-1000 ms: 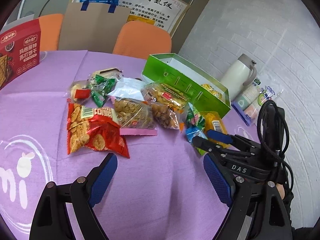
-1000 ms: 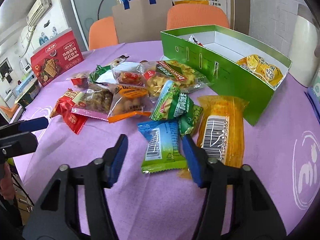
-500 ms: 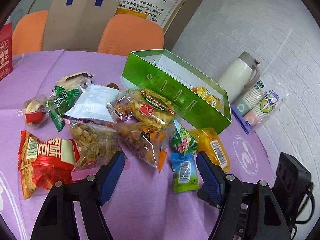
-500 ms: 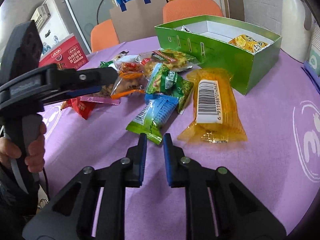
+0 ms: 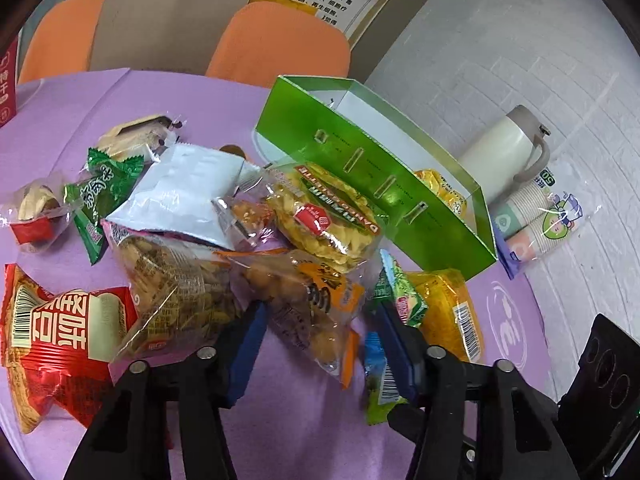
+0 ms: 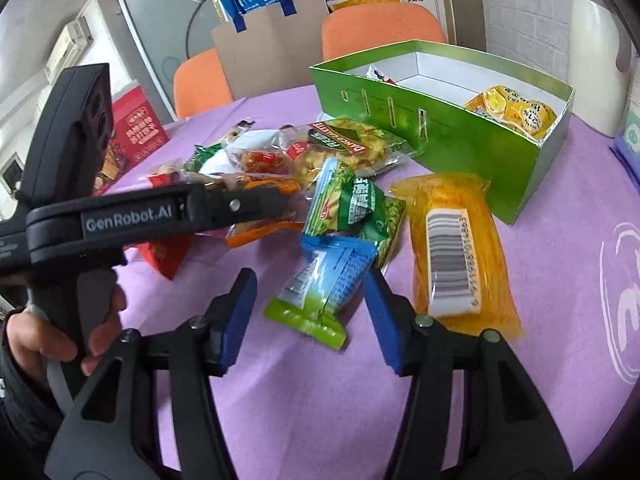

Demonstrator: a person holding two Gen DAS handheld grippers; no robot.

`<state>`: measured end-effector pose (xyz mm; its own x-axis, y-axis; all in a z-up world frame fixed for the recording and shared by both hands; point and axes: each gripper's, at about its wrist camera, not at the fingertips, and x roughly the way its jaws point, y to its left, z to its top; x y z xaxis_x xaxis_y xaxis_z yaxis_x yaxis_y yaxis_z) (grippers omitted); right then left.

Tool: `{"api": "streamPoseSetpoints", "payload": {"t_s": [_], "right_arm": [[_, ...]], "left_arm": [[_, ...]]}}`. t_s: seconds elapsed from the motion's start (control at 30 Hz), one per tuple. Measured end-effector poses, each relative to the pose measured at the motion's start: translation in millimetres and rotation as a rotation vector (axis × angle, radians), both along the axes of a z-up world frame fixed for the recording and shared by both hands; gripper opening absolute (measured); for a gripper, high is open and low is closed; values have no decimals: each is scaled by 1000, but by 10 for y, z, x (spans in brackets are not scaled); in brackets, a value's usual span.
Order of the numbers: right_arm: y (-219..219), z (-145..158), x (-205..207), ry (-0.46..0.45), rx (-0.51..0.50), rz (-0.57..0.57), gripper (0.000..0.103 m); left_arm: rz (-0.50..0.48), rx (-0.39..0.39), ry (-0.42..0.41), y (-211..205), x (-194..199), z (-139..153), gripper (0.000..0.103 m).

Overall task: Organize snacks
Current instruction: 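Grasp the blue-green cake packet with the right tool while the left tool grasps the clear orange-label bag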

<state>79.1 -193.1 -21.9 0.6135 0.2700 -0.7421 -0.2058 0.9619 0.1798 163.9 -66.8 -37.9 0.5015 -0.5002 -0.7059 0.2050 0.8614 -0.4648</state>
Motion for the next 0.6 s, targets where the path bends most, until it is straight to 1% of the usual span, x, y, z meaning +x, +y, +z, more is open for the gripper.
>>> {"api": "streamPoseSetpoints", "payload": {"t_s": [0.03,0.07,0.1,0.13,0.23,0.4,0.47,0.5,0.57,0.6], "right_arm": [[9,-27,17,18,-4,4,51],[13,-42,21,25,11,21,34],[13,-47,12,21,20,37,33],[18,-52,-14,18,8,48,32],[-2,-46,-132,16,-7,84,31],[-63,-41,-376,20,-28,120,32],[-69,-48,-413,19,-29,113,35],[-70,-56,-418,21,-24,112,36],[-64,-70,-416,28,-17,105,38],[-57,-80,-420,33,-20,102,40]], "left_arm": [[0,-6,12,15,12,-41,41],[-9,-37,20,44,15,-78,40],[-12,-54,24,67,8,-95,39],[-14,-55,24,79,-8,-93,37],[-35,-28,16,82,-121,-53,36],[-99,-58,48,182,-503,-61,36],[-108,-53,55,211,-630,-54,37],[-97,-45,58,230,-675,-47,39],[-77,-19,60,233,-667,-35,51],[-67,-9,51,225,-650,-24,58]]}}
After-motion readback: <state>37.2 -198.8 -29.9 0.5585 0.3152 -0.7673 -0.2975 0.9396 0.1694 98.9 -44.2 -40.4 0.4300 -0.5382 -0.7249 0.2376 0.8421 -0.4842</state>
